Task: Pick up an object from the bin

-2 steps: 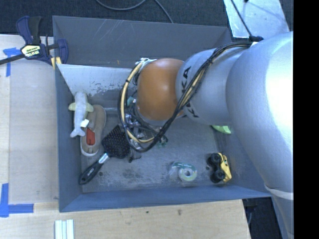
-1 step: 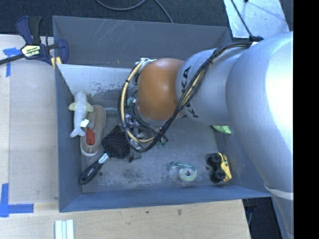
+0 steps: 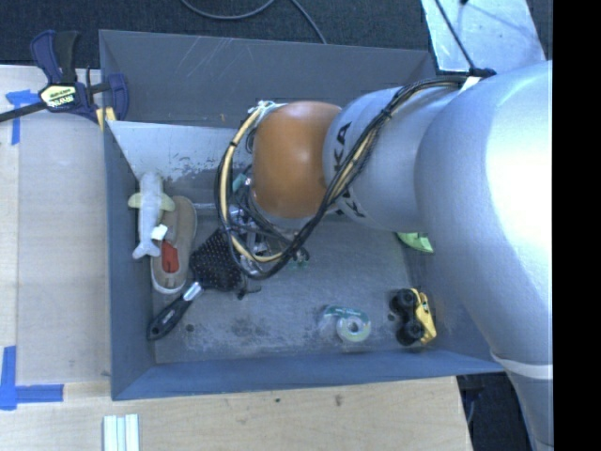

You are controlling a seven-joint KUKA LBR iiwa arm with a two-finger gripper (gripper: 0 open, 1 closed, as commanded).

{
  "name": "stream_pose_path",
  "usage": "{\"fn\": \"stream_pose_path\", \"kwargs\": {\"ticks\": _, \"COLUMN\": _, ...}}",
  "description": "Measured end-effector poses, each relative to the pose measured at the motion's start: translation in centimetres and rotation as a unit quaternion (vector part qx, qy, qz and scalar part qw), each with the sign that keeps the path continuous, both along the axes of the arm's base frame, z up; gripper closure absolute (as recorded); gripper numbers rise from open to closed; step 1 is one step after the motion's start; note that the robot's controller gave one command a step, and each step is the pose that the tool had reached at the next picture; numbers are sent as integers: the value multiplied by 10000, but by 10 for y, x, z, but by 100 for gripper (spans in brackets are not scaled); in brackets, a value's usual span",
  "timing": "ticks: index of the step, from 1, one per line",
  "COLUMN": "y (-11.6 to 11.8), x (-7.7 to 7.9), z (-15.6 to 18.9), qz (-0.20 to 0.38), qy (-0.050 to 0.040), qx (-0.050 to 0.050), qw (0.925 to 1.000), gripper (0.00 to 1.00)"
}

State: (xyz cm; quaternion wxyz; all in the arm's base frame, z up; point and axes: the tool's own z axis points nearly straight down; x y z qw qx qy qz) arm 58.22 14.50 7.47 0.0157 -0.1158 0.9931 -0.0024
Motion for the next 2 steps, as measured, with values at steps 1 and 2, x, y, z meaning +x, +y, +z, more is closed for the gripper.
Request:
{"fn": "stream_pose_path", "kwargs": {"ticks": 1, "y": -2, "x": 2, "z": 0, "qz": -254, "qy": -23, "qx": 38, "qw": 9997, "gripper": 100}}
{"fn": "stream_pose_path", "kwargs": {"ticks": 2, "y": -3, "x": 2, "z": 0, "qz": -255, "qy": -22, "qx": 37, "qw": 9997, "gripper": 100}}
